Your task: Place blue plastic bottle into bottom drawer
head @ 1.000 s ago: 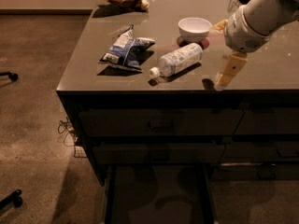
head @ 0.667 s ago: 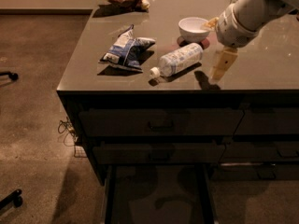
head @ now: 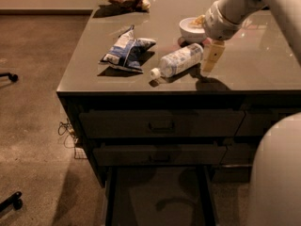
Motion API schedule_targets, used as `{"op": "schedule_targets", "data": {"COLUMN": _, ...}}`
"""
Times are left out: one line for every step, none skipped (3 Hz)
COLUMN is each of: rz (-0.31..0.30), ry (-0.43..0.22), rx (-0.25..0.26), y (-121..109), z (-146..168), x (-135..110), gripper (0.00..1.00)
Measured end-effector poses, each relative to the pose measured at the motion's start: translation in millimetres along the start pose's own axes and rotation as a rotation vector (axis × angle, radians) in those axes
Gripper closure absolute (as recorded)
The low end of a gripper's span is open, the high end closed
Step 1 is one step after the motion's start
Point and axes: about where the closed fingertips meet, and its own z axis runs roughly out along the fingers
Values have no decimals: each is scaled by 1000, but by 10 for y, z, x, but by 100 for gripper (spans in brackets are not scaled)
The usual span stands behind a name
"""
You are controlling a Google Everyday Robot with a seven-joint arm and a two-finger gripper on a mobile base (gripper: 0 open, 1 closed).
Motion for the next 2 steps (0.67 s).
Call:
{"op": "schedule_targets", "data": {"rz": -21, "ry": -5, "rx": -22, "y": -73, "z": 99, "x": -55, "gripper": 0}}
{"op": "schedule_targets", "data": {"rz": -46, "ry": -13, "rx": -41, "y": -78, "z": 139, "x": -150, "gripper": 0}}
